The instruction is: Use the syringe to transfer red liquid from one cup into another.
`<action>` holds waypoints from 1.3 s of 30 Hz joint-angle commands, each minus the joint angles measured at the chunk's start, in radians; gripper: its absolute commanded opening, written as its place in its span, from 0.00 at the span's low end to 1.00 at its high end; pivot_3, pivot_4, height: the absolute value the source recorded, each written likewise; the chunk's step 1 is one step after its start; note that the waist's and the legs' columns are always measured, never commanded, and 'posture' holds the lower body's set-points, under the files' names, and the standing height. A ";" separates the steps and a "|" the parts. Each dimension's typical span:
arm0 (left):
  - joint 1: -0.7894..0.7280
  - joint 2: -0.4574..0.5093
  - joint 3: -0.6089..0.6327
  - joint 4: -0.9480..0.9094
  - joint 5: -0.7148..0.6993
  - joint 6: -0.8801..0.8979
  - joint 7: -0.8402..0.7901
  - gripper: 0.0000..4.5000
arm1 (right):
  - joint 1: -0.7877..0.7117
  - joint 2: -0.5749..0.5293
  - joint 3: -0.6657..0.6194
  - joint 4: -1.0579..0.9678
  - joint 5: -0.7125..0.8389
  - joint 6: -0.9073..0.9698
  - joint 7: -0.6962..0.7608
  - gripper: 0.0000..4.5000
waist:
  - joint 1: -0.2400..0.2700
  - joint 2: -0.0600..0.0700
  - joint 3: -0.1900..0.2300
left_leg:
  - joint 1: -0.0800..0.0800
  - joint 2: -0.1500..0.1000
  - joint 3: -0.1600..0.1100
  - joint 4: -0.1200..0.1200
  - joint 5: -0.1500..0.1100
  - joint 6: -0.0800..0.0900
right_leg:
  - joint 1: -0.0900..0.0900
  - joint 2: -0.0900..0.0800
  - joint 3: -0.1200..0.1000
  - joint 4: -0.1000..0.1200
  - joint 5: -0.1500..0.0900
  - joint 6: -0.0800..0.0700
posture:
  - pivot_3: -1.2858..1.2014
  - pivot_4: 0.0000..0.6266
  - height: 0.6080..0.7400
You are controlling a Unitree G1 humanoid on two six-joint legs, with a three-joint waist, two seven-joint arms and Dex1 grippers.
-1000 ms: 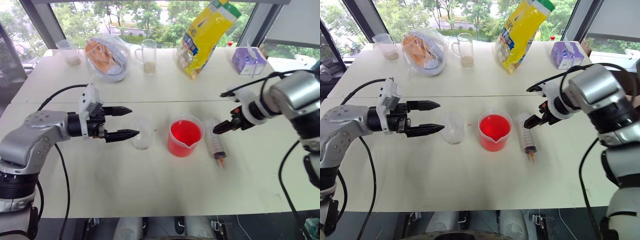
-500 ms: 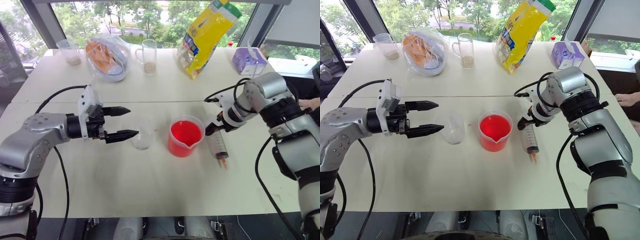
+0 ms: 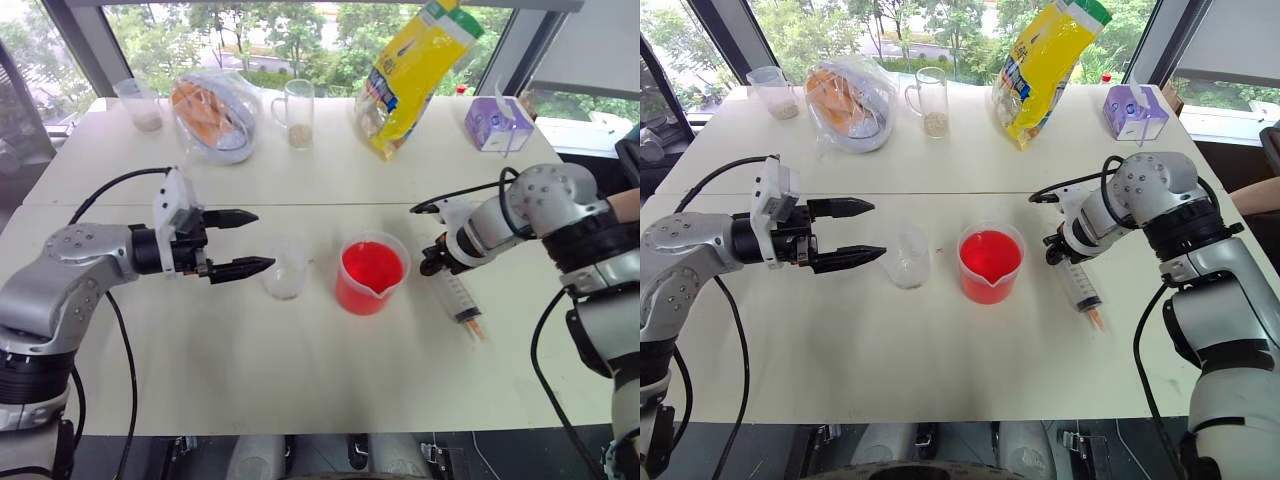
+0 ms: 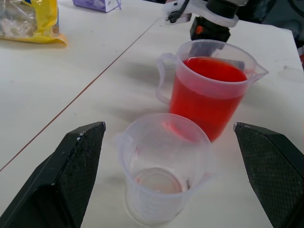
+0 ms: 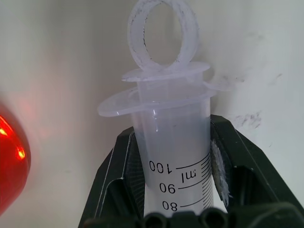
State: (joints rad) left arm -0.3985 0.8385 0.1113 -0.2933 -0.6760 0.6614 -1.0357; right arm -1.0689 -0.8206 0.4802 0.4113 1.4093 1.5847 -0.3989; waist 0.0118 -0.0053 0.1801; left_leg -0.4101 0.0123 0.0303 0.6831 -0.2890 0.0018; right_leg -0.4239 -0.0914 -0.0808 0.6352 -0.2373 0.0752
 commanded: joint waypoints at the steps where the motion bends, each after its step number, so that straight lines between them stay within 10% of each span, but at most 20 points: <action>1: -0.026 -0.001 0.011 -0.002 -0.002 -0.020 -0.012 1.00 | 0.046 -0.060 -0.054 -0.011 0.138 0.030 -0.114 0.32 | 0.004 0.000 0.000 | 0.000 0.000 0.000 0.000 0.000 0.000 | 0.000 0.000 0.000 0.000 0.000 0.000 | 0.52 0.24 1.00; 5: -0.077 -0.012 -0.006 0.040 -0.003 -0.018 -0.026 1.00 | 0.123 -0.164 -0.332 -0.246 0.122 -0.060 -0.180 0.32 | 0.011 0.001 0.001 | -0.002 -0.001 0.000 0.000 0.000 0.000 | 0.000 -0.001 0.000 -0.002 0.000 0.000 | 0.52 0.24 1.00; 11: -0.228 -0.051 -0.049 0.128 -0.015 0.007 -0.072 1.00 | 0.198 -0.302 -0.509 -0.687 -0.091 -0.242 0.201 0.32 | -0.005 0.001 0.001 | -0.008 0.000 0.000 0.001 0.000 0.001 | -0.006 0.004 0.001 -0.004 0.002 0.003 | 0.52 0.24 1.00; 19: -0.480 -0.117 -0.110 0.323 0.003 0.007 -0.189 1.00 | 0.289 -0.122 -0.835 -0.873 -0.068 -0.591 0.489 0.32 | 0.000 0.001 0.002 | -0.005 0.002 0.001 0.002 0.000 0.000 | -0.005 0.006 0.003 -0.004 0.004 0.000 | 0.52 0.24 1.00; 39: -0.714 -0.260 -0.151 0.383 -0.005 0.113 -0.250 1.00 | 0.675 0.194 -0.568 -1.047 -0.517 -0.973 0.826 0.32 | 0.000 0.000 0.002 | -0.004 0.001 0.002 0.002 0.000 0.000 | -0.004 0.005 0.004 -0.003 0.004 0.001 | 0.52 0.24 1.00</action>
State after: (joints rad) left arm -1.0784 0.5812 -0.0465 0.1139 -0.6765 0.7748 -1.3011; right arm -0.3874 -0.6365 -0.0825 -0.6055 0.9126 0.6448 0.4127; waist 0.0115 -0.0049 0.1823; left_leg -0.4141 0.0130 0.0319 0.6852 -0.2888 0.0019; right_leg -0.4275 -0.0866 -0.0767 0.6326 -0.2332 0.0761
